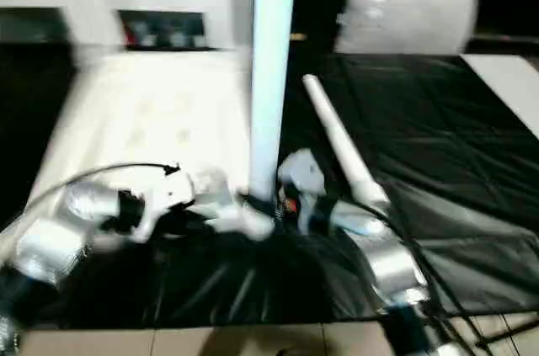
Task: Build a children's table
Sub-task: Insert table leg to table base
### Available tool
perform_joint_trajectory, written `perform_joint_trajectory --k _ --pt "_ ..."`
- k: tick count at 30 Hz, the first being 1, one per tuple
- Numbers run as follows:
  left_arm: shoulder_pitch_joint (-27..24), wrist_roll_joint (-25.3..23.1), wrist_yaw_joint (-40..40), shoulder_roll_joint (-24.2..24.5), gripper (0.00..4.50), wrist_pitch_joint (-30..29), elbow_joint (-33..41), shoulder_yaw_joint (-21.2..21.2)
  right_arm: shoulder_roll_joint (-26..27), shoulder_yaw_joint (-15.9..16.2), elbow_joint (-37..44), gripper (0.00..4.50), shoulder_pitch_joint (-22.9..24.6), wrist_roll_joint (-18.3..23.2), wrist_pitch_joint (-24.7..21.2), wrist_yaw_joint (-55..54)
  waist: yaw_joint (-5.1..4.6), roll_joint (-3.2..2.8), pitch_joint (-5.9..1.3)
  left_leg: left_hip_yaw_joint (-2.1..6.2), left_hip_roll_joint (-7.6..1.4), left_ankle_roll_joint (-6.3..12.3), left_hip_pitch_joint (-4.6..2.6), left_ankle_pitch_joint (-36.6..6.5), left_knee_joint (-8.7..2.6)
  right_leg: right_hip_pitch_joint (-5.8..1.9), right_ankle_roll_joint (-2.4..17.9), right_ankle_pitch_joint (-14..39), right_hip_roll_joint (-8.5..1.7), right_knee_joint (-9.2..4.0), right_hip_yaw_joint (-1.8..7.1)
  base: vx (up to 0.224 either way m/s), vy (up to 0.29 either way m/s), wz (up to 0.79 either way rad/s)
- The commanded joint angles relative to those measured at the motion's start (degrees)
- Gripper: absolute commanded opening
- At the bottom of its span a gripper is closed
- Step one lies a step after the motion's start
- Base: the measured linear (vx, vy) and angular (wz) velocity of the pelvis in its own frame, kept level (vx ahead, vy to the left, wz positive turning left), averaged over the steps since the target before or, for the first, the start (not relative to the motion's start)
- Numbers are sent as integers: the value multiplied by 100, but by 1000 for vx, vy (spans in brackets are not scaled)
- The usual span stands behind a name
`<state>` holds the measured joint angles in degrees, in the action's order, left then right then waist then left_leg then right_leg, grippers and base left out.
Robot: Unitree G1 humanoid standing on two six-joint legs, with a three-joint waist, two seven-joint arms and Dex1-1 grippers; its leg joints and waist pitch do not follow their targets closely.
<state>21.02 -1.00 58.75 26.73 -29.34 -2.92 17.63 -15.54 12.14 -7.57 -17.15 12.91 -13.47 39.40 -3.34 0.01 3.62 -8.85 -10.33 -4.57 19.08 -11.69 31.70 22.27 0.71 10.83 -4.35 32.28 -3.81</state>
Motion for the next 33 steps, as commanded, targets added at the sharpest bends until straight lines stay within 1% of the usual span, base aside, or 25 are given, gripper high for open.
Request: perform_joint_trajectory --k 1,3,4,5,6,7,8,10,11,12,13,16,18,19,21,22,23,24,25,26,27,30,31,32,33 --pt "-30 39 -245 -99 0 -343 578 -247 -52 41 -1029 190 239 -476 -511 -507 62 -59 -146 96 -254 38 88 -2321 -448 -133 977 2725 -358 -466 270 0 0 0" --pt "-3 -63 -551 -365 0 -759 862 -212 85 -28 -1190 190 95 -506 -456 -768 72 -61 -156 80 -262 89 83 -2192 -438 -123 961 2694 -354 -476 278 0 0 0" --pt "-3 -63 -551 -365 0 -759 862 -212 85 -28 -1190 190 95 -506 -456 -768 81 -68 -157 77 -265 82 76 -2172 -437 -120 961 2660 -345 -476 274 0 0 0" --pt "70 -63 -713 -491 0 -939 965 -173 131 -22 -1235 190 46 -507 -460 -801 95 -29 -175 68 -245 109 92 -2107 -426 -138 940 2605 -332 -477 265 0 0 0" --pt "70 -63 -713 -491 0 -939 965 -173 131 -22 -1235 190 46 -507 -460 -801 102 -42 -184 67 -251 106 98 -2044 -427 -151 958 2509 -337 -454 273 0 0 0" --pt "91 -49 -792 -523 0 -1051 1035 -143 152 -13 -1264 190 31 -516 -445 -796 112 -16 -206 62 -252 132 105 -1947 -421 -164 983 2357 -329 -448 268 0 0 0" --pt "110 -54 -846 -533 0 -1100 1063 -109 167 4 -1284 190 19 -516 -439 -776 121 -36 -209 63 -251 152 124 -1818 -422 -178 1038 2145 -328 -422 271 0 0 0" --pt "142 -106 -906 -498 0 -1130 1056 -27 189 30 -1294 190 4 -507 -451 -731 120 -37 -233 52 -252 184 132 -1652 -411 -205 1118 1826 -323 -390 270 0 0 0" --pt "153 -165 -924 -468 0 -1092 1021 23 194 29 -1309 190 -2 -489 -457 -722 121 -26 -243 37 -245 222 126 -1592 -396 -206 1159 1720 -317 -386 270 0 0 0" --pt "166 -224 -947 -453 0 -1068 983 62 195 20 -1343 190 -20 -468 -467 -716 131 -60 -232 35 -243 243 127 -1560 -397 -208 1181 1699 -324 -388 268 0 0 0" --pt "166 -224 -947 -453 0 -1068 983 62 195 20 -1343 190 -20 -468 -467 -716 125 -50 -236 32 -245 245 129 -1549 -393 -212 1178 1698 -322 -390 266 0 0 0" --pt "183 -233 -959 -462 0 -1031 977 79 207 12 -1426 190 -59 -484 -417 -728 124 -50 -232 34 -237 241 131 -1584 -390 -213 1143 1840 -323 -400 254 0 0 0" --pt "206 -223 -954 -453 0 -884 950 120 236 -24 -1533 190 -97 -429 -354 -668 124 -82 -222 45 -236 214 128 -1701 -394 -203 1096 2013 -325 -411 246 0 0 0" --pt "216 -217 -981 -456 0 -776 921 124 271 -90 -1578 246 -111 -383 -321 -669 113 -71 -219 53 -236 193 132 -1785 -395 -204 1061 2112 -321 -420 239 0 0 0" --pt "233 -187 -924 -426 0 -367 830 144 301 -157 -1636 246 -138 -362 -272 -710 113 -85 -218 56 -233 159 110 -1918 -390 -181 1015 2225 -317 -440 236 0 0 0" --pt "238 -165 -861 -393 0 -66 772 166 316 -197 -1668 266 -153 -343 -242 -725 111 -83 -225 57 -229 163 107 -1927 -385 -175 1026 2219 -318 -443 238 0 0 0" --pt "242 -158 -838 -382 0 43 745 175 322 -213 -1685 276 -162 -335 -230 -728 134 -94 -244 45 -231 172 88 -1901 -368 -157 1053 2064 -313 -444 245 0 0 0" --pt "236 -137 -805 -372 0 86 722 176 319 -222 -1698 286 -168 -342 -169 -729 130 -77 -269 51 -241 161 113 -1765 -370 -198 1087 1835 -311 -400 249 0 0 0" --pt "231 -125 -784 -369 0 93 710 174 314 -223 -1705 292 -172 -353 -126 -728 142 -92 -296 48 -248 196 148 -1417 -365 -233 1208 1313 -302 -332 249 0 0 0" --pt "232 -106 -689 -347 0 305 608 184 287 -229 -1687 292 -154 -345 -14 -652 162 -111 -321 24 -258 264 128 -1175 -328 -218 1331 913 -301 -306 251 0 0 0" --pt "229 -94 -666 -343 0 318 586 182 278 -230 -1679 311 -146 -359 32 -653 180 -114 -333 1 -246 321 135 -995 -303 -228 1442 656 -296 -275 249 0 0 0" --pt "211 -35 -560 -309 0 477 449 172 206 -239 -1585 337 -59 -385 212 -574 254 -111 -346 -17 -241 393 146 -722 -279 -258 1514 394 -308 -243 247 0 0 0" --pt "210 7 -514 -294 0 581 344 156 165 -254 -1563 337 -15 -418 356 -560 285 -134 -367 -22 -241 409 143 -590 -262 -272 1564 234 -311 -221 250 0 0 0" --pt "215 22 -478 -278 0 669 271 154 133 -283 -1511 357 33 -408 403 -534 311 -127 -391 -37 -240 416 135 -445 -231 -282 1594 8 -301 -186 254 0 0 0" --pt "228 39 -442 -261 0 775 170 152 98 -328 -1445 367 93 -377 468 -476 338 -135 -380 -40 -233 460 144 -379 -239 -289 1624 -119 -281 -170 252 0 0 0"
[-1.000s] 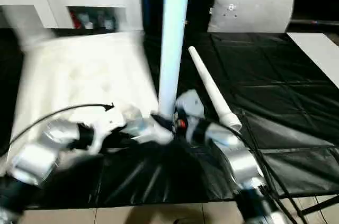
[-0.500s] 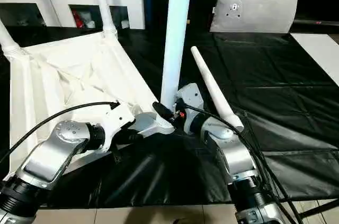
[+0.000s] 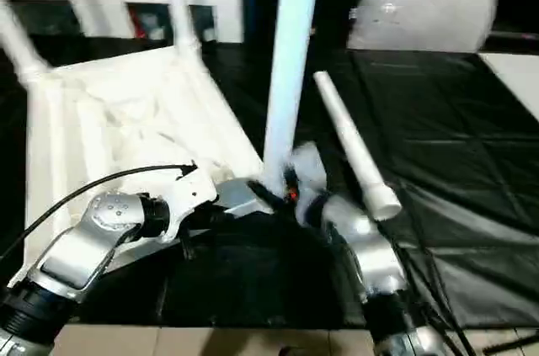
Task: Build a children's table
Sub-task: Insert table leg to table base
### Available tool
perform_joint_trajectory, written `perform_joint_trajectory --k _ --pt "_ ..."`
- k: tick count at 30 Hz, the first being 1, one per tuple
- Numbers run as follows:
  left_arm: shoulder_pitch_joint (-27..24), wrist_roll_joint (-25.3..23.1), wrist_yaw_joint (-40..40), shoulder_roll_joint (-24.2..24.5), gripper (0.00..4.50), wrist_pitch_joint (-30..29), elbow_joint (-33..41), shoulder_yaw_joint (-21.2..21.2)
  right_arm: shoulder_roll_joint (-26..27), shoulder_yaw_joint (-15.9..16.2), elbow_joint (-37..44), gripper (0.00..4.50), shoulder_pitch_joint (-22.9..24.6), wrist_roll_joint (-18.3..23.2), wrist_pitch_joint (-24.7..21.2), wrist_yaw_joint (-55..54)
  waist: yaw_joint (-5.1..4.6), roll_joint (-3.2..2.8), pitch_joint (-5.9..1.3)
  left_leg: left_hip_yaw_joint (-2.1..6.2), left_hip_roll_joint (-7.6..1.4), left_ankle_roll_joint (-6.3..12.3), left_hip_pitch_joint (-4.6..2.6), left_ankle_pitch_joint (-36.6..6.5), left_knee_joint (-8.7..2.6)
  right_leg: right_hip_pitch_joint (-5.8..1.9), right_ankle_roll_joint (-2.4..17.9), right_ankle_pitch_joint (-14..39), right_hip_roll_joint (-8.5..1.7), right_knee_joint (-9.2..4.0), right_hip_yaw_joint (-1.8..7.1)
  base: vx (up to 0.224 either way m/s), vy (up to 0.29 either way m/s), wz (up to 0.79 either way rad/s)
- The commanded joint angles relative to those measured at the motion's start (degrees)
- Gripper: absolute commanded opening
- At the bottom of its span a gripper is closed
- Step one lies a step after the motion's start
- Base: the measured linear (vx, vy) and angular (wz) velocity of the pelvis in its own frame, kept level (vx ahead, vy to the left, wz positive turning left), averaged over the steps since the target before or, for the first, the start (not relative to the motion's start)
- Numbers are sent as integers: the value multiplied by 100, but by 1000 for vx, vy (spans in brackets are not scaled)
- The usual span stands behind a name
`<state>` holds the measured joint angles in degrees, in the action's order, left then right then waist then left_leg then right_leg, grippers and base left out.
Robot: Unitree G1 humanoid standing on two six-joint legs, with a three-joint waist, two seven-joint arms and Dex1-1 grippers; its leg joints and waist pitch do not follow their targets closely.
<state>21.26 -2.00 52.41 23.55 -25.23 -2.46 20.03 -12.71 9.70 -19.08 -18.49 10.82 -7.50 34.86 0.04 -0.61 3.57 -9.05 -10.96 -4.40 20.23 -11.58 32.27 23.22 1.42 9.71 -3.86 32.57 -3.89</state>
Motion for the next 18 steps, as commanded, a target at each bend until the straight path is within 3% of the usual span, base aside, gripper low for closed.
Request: perform_joint_trajectory --k 1,2,4,6,9,14,15,18 --pt "222 149 246 76 0 477 30 -81 -230 -129 -191 367 308 -122 -21 70 12 -62 -362 -28 -162 457 33 -460 -290 -373 1524 90 -334 -218 260 0 0 0" --pt "244 161 312 92 0 598 -75 -75 -286 -165 -100 372 378 -75 26 154 59 -105 -374 -46 -179 437 -15 -625 -285 -361 1506 284 -352 -244 274 0 0 0" --pt "260 178 379 104 0 689 -156 -67 -346 -209 0 394 456 -23 69 230 79 -72 -351 -51 -176 403 4 -798 -299 -369 1444 560 -337 -259 276 0 0 0" --pt "296 238 602 145 0 954 -378 -42 -508 -325 208 412 626 100 183 406 116 -109 -348 -49 -170 324 -7 -1000 -292 -362 1293 1074 -351 -306 281 0 0 0" --pt "349 242 811 245 0 1180 -598 40 -641 -409 344 443 731 198 301 571 159 -130 -355 -44 -175 316 -7 -984 -294 -351 1205 1308 -350 -313 279 0 0 0" --pt "485 142 1173 409 0 1627 -1068 196 -966 -479 730 443 885 450 342 1110 202 -142 -383 -38 -174 382 -9 -827 -268 -360 1258 928 -329 -268 270 0 0 0" --pt "507 122 1219 432 0 1698 -1137 219 -1022 -467 795 443 894 475 345 1213 208 -167 -390 -32 -172 398 -3 -779 -262 -373 1279 851 -338 -255 269 0 0 0" --pt "575 79 1384 474 0 1904 -1319 287 -1220 -405 950 443 889 555 291 1548 209 -146 -405 -35 -163 459 3 -699 -242 -388 1316 733 -335 -241 262 0 0 0"
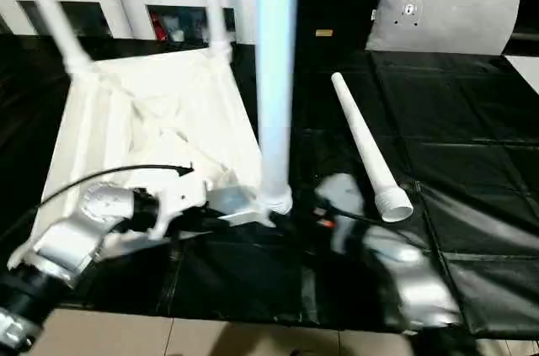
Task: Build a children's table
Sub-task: Insert table leg to table base
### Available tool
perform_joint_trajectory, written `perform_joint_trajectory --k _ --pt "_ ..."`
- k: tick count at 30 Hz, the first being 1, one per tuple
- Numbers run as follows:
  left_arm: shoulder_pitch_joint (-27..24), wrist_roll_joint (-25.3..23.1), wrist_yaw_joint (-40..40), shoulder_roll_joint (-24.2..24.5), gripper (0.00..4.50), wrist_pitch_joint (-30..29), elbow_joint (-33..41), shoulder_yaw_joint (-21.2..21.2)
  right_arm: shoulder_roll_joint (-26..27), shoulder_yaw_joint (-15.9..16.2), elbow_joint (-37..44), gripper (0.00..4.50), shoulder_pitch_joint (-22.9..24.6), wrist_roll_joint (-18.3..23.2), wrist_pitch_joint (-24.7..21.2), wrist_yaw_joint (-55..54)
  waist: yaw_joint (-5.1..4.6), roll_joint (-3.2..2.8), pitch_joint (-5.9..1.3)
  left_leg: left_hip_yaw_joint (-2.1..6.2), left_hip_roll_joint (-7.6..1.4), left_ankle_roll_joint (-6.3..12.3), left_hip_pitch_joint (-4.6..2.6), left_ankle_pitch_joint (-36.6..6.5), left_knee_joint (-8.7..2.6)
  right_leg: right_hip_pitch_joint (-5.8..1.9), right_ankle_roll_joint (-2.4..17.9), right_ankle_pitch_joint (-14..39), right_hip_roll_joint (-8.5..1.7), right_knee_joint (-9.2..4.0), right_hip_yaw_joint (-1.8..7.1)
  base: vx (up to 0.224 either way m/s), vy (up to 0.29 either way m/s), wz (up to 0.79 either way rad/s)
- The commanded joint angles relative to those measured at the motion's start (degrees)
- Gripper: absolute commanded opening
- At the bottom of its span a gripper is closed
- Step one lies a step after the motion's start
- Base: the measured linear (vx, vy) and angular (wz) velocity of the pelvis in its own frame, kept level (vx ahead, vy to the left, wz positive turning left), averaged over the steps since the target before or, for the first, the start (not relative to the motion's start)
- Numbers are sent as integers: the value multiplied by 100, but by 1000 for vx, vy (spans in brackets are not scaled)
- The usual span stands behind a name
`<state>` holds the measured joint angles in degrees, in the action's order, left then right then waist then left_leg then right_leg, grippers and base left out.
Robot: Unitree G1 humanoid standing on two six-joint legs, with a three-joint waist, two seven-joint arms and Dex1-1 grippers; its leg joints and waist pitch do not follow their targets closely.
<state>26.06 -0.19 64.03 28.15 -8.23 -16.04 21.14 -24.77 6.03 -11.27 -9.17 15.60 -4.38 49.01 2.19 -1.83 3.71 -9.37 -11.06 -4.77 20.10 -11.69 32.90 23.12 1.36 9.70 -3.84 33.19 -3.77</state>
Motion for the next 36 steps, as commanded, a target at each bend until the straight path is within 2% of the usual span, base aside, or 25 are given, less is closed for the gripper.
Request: perform_joint_trajectory --k 1,6,14,17,20,22,23,28,29,31,36 --pt "116 -116 278 28 0 272 -13 199 -81 -13 201 443 -58 89 -34 235 -8 -22 -421 -8 -155 525 22 -638 -299 -379 1343 685 -343 -294 251 0 0 0" --pt "219 -181 530 107 0 527 -178 359 -259 92 205 443 -224 21 -107 477 1 -19 -422 -4 -161 525 19 -658 -292 -378 1398 725 -345 -281 244 0 0 0" --pt "291 -233 828 161 0 854 -351 477 -221 362 239 443 -495 -38 -314 774 47 -15 -408 -3 -170 464 9 -699 -287 -363 1395 786 -347 -265 247 0 0 0" --pt "307 -234 871 167 0 901 -373 513 -205 457 179 443 -591 72 -429 1039 72 -19 -407 -7 -176 437 1 -750 -285 -359 1390 848 -357 -266 254 0 0 0" --pt "314 -234 896 174 0 933 -387 525 -202 505 160 406 -637 144 -538 1178 94 -8 -403 -7 -178 440 3 -756 -282 -356 1396 845 -353 -256 253 0 0 0" --pt "318 -248 928 183 0 965 -403 535 -213 537 156 399 -653 142 -583 1266 97 1 -400 -6 -178 435 4 -765 -281 -353 1390 859 -354 -256 254 0 0 0" --pt "314 -251 942 192 0 983 -408 535 -222 558 159 381 -653 146 -613 1299 104 2 -390 -9 -175 421 0 -814 -282 -343 1370 955 -355 -266 255 0 0 0" --pt "314 -268 982 203 0 1033 -444 536 -177 605 55 350 -723 133 -678 1349 99 2 -375 -2 -163 343 6 -962 -285 -336 1236 1366 -367 -303 251 0 0 0" --pt "319 -273 986 197 0 1041 -459 540 -72 604 -37 329 -812 127 -789 1277 91 -11 -372 1 -161 320 10 -984 -291 -335 1214 1443 -362 -307 247 0 0 0" --pt "334 -277 994 187 0 1050 -480 547 102 619 -141 319 -946 101 -994 1088 80 -9 -377 6 -160 284 9 -1001 -294 -334 1203 1524 -366 -312 243 0 0 0" --pt "378 -290 995 182 0 1081 -529 538 351 675 -89 299 -963 -10 -1041 763 107 -23 -416 6 -180 252 -9 -770 -282 -330 1308 1014 -361 -243 255 0 0 0"
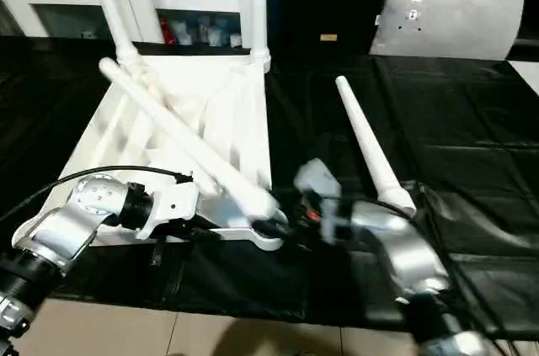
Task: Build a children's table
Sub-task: Insert table leg to table base
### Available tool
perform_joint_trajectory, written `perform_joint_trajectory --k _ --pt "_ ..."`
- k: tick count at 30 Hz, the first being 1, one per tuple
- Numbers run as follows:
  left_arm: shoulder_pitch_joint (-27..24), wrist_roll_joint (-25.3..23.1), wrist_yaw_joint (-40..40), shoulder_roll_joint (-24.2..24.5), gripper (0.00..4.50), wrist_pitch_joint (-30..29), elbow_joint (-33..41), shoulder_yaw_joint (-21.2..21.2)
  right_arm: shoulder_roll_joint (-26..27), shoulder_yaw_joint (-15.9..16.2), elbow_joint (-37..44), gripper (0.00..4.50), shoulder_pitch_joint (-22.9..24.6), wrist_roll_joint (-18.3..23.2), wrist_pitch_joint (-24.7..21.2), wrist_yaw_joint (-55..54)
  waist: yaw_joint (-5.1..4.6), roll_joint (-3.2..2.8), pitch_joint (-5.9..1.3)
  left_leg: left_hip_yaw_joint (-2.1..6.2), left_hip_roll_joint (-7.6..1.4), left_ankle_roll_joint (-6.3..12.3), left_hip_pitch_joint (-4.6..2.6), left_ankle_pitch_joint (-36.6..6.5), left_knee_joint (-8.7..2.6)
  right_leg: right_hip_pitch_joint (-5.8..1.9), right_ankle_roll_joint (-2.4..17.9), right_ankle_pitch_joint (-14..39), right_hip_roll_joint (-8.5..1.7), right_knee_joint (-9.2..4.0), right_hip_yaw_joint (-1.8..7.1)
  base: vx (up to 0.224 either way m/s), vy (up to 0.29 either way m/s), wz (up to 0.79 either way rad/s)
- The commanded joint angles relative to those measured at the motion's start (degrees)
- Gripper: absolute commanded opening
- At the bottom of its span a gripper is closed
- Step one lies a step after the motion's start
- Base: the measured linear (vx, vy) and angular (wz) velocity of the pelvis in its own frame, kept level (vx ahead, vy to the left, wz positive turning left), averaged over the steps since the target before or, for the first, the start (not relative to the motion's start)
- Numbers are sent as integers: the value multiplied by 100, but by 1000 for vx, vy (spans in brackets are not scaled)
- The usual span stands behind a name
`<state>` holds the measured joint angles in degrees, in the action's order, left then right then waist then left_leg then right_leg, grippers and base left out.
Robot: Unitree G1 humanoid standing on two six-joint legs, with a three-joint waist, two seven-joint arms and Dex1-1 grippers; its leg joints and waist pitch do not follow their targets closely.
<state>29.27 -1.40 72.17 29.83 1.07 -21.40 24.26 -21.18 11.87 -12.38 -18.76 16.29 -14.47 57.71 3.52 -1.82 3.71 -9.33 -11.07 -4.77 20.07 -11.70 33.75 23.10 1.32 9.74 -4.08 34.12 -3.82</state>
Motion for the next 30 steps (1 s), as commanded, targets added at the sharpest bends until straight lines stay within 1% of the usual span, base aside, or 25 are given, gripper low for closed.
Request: perform_joint_trajectory --k 1,4,5,6,7,9,10,11,14,16,19,20,21,23,24,25,26,27,28,29,30 --pt "60 -173 179 14 0 154 1 222 11 93 32 296 10 -91 -25 -137 -30 -23 -416 3 -174 256 7 -706 -368 -333 1337 867 -335 -318 258 0 0 0" --pt "61 -178 172 15 0 156 -3 214 53 80 59 284 58 -119 -25 -244 -31 -24 -403 -3 -167 241 1 -817 -374 -333 1327 992 -343 -338 256 0 0 0" --pt "60 -178 162 14 0 160 -11 209 72 73 58 280 80 -135 -17 -283 -26 -20 -427 -1 -164 219 -5 -860 -371 -352 1301 1095 -350 -340 254 0 0 0" --pt "51 -181 157 14 0 160 -5 202 91 58 69 279 104 -172 -19 -335 -23 -23 -417 -1 -166 206 -1 -870 -374 -344 1278 1153 -355 -349 256 0 0 0" --pt "41 -183 152 14 0 161 2 196 106 45 78 279 122 -200 -21 -371 -17 -44 -432 2 -166 194 -4 -860 -369 -349 1273 1151 -356 -344 256 0 0 0" --pt "-2 -174 126 25 0 141 51 177 108 5 147 277 171 -235 -40 -453 -21 -30 -432 2 -163 185 8 -811 -369 -352 1260 1065 -349 -338 258 0 0 0" --pt "-20 -173 119 33 0 139 70 173 102 -6 176 277 188 -235 -51 -471 -20 -61 -442 5 -162 179 1 -799 -366 -354 1268 1036 -351 -329 256 0 0 0" --pt "-53 -178 96 48 0 144 106 167 80 -35 265 277 229 -224 -81 -513 -26 -45 -438 1 -162 180 2 -820 -365 -352 1271 1029 -347 -336 256 0 0 0" --pt "-80 -202 13 53 0 141 140 149 63 -82 355 277 272 -179 -120 -544 -23 -52 -443 3 -165 182 0 -805 -364 -351 1280 971 -345 -329 257 0 0 0" --pt "-105 -229 -205 18 0 108 185 71 58 -160 464 277 323 -91 -171 -578 -24 -25 -446 -3 -163 198 1 -799 -360 -353 1292 943 -342 -328 259 0 0 0" --pt "-163 99 -22 17 0 -257 447 -66 67 -283 630 277 410 52 -242 -639 -12 -28 -447 -2 -177 218 0 -726 -362 -353 1314 879 -353 -307 266 0 0 0" --pt "-178 193 71 44 27 -340 541 -92 76 -313 664 277 437 74 -258 -663 -29 -26 -438 0 -168 221 10 -774 -364 -350 1306 945 -342 -318 256 0 0 0" --pt "-178 193 71 44 44 -340 541 -92 76 -313 664 277 437 74 -258 -663 -31 -24 -439 -4 -158 216 8 -805 -359 -351 1284 1023 -346 -325 259 0 0 0" --pt "-206 401 194 109 64 -494 773 -195 114 -361 694 277 502 103 -249 -733 -33 -16 -449 2 -165 226 12 -736 -358 -361 1276 999 -358 -315 265 0 0 0" --pt "-206 401 194 109 64 -494 773 -195 114 -361 694 277 502 103 -249 -733 -37 -19 -448 -1 -164 238 15 -714 -356 -354 1285 970 -351 -316 264 0 0 0" --pt "-216 506 263 140 77 -592 876 -237 127 -368 691 277 518 100 -235 -762 -46 -19 -443 -5 -153 259 19 -700 -352 -351 1283 960 -339 -321 258 0 0 0" --pt "-221 680 315 158 77 -749 1013 -323 150 -382 698 277 540 100 -221 -809 -47 -22 -444 -7 -152 261 16 -690 -351 -348 1294 957 -342 -317 258 0 0 0" --pt "-217 787 322 152 90 -840 1079 -388 168 -399 696 277 548 105 -211 -841 -36 -5 -446 -6 -166 238 14 -689 -353 -354 1347 979 -365 -300 261 0 0 0" --pt "-211 906 312 144 97 -949 1151 -463 189 -423 703 277 557 118 -215 -881 -38 -8 -445 -12 -164 244 14 -693 -351 -348 1362 988 -360 -311 261 0 0 0" --pt "-211 906 312 144 102 -949 1151 -463 189 -423 703 277 557 118 -215 -881 -47 11 -433 -15 -156 245 20 -727 -353 -346 1361 1047 -343 -313 256 0 0 0" --pt "-216 1043 274 129 102 -1113 1246 -585 224 -460 734 277 567 156 -236 -924 -50 8 -427 -20 -151 246 17 -749 -351 -340 1335 1109 -339 -324 256 0 0 0"
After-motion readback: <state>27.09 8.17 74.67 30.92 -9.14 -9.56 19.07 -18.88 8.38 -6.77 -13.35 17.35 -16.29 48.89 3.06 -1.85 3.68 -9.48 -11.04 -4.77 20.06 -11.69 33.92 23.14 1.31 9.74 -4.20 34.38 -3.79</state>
